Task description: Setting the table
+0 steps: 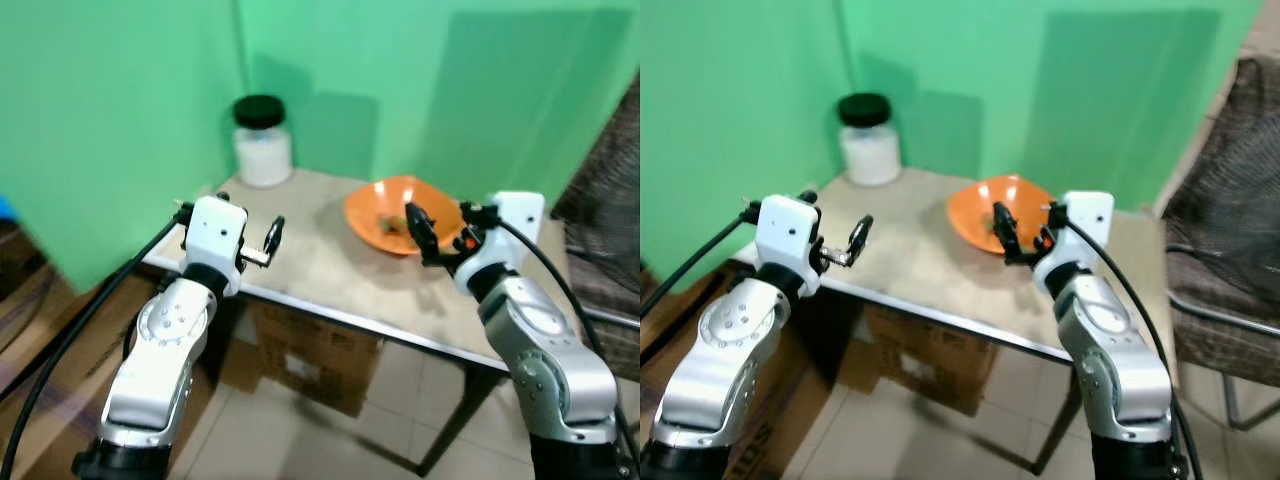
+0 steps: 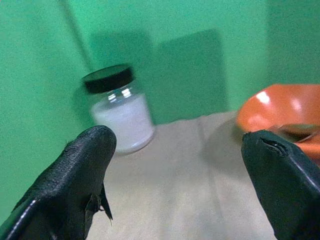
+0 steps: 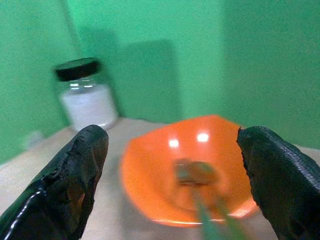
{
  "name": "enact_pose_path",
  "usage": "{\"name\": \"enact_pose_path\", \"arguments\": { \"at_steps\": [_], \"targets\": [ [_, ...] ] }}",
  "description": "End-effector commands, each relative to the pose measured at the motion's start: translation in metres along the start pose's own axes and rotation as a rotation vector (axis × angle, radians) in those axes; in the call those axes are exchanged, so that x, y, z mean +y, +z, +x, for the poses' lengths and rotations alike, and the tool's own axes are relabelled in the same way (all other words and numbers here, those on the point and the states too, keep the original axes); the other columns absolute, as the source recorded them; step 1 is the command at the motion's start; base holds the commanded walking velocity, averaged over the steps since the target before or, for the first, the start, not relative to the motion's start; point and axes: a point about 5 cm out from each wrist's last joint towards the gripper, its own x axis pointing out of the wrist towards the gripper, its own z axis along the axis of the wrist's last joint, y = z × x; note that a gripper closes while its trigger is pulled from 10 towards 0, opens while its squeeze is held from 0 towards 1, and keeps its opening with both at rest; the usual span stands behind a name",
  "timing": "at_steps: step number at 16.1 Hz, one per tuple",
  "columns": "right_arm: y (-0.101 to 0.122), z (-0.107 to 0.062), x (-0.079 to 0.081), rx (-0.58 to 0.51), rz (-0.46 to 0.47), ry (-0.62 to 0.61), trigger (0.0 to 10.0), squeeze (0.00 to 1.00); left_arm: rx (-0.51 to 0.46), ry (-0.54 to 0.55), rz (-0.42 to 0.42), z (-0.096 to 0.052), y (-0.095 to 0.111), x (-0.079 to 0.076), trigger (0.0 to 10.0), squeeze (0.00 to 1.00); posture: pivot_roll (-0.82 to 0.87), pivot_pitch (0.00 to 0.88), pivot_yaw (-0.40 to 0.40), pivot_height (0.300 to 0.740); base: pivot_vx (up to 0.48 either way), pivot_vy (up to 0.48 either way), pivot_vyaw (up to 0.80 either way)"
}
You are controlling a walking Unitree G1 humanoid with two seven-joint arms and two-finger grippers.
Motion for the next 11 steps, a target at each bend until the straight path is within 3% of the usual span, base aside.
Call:
{"name": "enact_pose_path", "arguments": {
  "at_steps": [1,4,9,11],
  "targets": [
    [0.0025,-0.0042,-0.0077,-0.008,-0.011,-0.025,10.0,0.00,-0.008,-0.032,0.001,0.0025,0.0020,-0.0070,10.0,0.00,0.03,0.000,0.013,0.740,0.296,0.000,0.00],
    [0.0014,-0.0039,-0.0053,-0.004,-0.034,-0.015,10.0,0.00,-0.003,-0.023,-0.004,0.0022,0.0006,-0.0058,10.0,0.00,0.04,0.000,0.003,0.740,0.296,0.000,0.00],
    [-0.0024,-0.0058,-0.0012,0.000,-0.048,-0.013,10.0,0.00,0.007,0.004,-0.008,0.0011,-0.0018,-0.0008,10.0,0.00,0.04,0.000,-0.008,0.740,0.300,0.000,0.69],
    [-0.0047,-0.0108,-0.0023,0.009,-0.014,-0.027,10.0,0.00,0.030,0.033,-0.038,0.0004,-0.0044,-0.0001,10.0,0.00,0.03,0.000,-0.006,0.740,0.133,0.000,0.00]
  ]
}}
